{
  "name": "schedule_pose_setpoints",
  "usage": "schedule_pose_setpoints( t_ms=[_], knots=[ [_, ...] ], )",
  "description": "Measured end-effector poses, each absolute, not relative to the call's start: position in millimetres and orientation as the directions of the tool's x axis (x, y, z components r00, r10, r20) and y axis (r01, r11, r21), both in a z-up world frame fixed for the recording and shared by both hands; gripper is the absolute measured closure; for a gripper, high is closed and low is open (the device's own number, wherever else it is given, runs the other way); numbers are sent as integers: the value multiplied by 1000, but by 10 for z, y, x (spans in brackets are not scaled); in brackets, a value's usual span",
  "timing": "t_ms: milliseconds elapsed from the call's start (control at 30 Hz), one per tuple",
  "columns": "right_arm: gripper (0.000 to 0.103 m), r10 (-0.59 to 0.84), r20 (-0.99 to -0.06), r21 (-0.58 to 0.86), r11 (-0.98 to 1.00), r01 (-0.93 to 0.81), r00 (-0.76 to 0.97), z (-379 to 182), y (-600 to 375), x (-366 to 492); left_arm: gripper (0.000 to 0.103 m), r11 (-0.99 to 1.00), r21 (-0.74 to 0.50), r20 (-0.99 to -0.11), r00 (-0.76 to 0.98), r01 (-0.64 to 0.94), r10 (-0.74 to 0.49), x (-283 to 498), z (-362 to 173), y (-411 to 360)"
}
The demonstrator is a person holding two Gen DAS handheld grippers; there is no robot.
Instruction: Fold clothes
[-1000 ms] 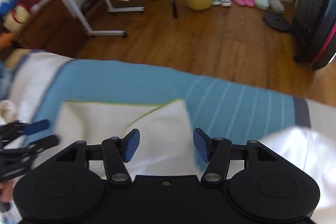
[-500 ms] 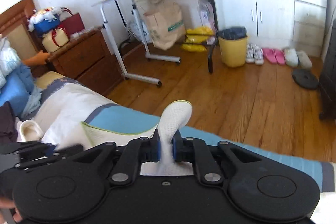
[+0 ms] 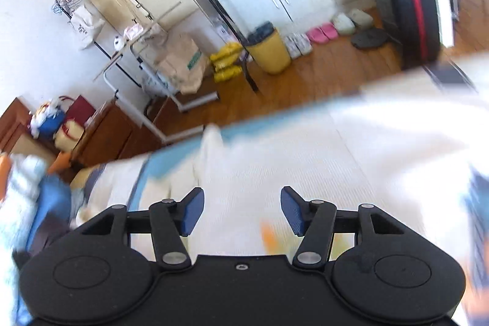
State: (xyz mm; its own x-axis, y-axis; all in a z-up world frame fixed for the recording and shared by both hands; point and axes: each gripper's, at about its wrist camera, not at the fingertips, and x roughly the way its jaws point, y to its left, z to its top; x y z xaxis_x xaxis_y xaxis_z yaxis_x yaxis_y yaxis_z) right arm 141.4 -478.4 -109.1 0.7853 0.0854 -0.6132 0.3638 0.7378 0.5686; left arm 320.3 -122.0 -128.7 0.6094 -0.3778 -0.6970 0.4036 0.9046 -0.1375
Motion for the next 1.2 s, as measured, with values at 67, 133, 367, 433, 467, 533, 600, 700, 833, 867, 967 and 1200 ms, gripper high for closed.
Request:
schedule_pose_setpoints(
  t_ms=[67, 133, 367, 433, 467, 533, 600, 700, 833, 867, 967, 1200],
  knots=[
    [41, 117, -627, 593, 713, 375, 770, -1173, -4626, 897, 48, 893, -189, -723, 557, 409, -409, 2907, -1225, -1164],
    [41, 133, -641, 596, 706, 382, 756, -1281, -4393, 476, 48, 875, -233, -745, 501, 424, -441, 2546, -1244, -1140],
    [40, 150, -660, 602, 692, 398, 736, -1531, -3732, -641, 42, 758, -191, -824, 318, 623, -469, 1293, -1387, -1322],
    [40, 159, -681, 599, 683, 419, 715, -1605, -3689, -723, 36, 716, -129, -830, 321, 686, -457, 921, -1407, -1384],
    [40, 169, -693, 598, 678, 428, 701, -1634, -3678, -726, 35, 706, -122, -837, 310, 697, -451, 797, -1436, -1386],
    [40, 206, -695, 616, 664, 423, 689, -1658, -3609, -766, 35, 690, -133, -849, 278, 711, -450, 586, -1495, -1365],
    [40, 254, -685, 643, 651, 403, 683, -1656, -3539, -775, 35, 675, -144, -849, 261, 724, -460, 391, -1510, -1328],
    [40, 285, -687, 650, 654, 388, 669, -1652, -3409, -806, 36, 609, -182, -788, 255, 772, -560, 163, -1365, -1245],
    [40, 338, -667, 684, 632, 364, 664, -1691, -3317, -890, 38, 465, -160, -651, 261, 871, -713, -88, -1055, -1305],
    [41, 342, -654, 697, 619, 362, 674, -1683, -3323, -919, 37, 442, -128, -658, 257, 888, -708, -135, -1043, -1337],
    [41, 329, -629, 723, 579, 375, 704, -1661, -3384, -1020, 39, 403, -136, -712, 194, 905, -675, -184, -1121, -1377],
    [65, 72, -725, 467, 782, 412, 685, -1401, -3199, -1096, 35, 291, -179, -811, 27, 940, -584, -320, -1480, -1506]
  ],
)
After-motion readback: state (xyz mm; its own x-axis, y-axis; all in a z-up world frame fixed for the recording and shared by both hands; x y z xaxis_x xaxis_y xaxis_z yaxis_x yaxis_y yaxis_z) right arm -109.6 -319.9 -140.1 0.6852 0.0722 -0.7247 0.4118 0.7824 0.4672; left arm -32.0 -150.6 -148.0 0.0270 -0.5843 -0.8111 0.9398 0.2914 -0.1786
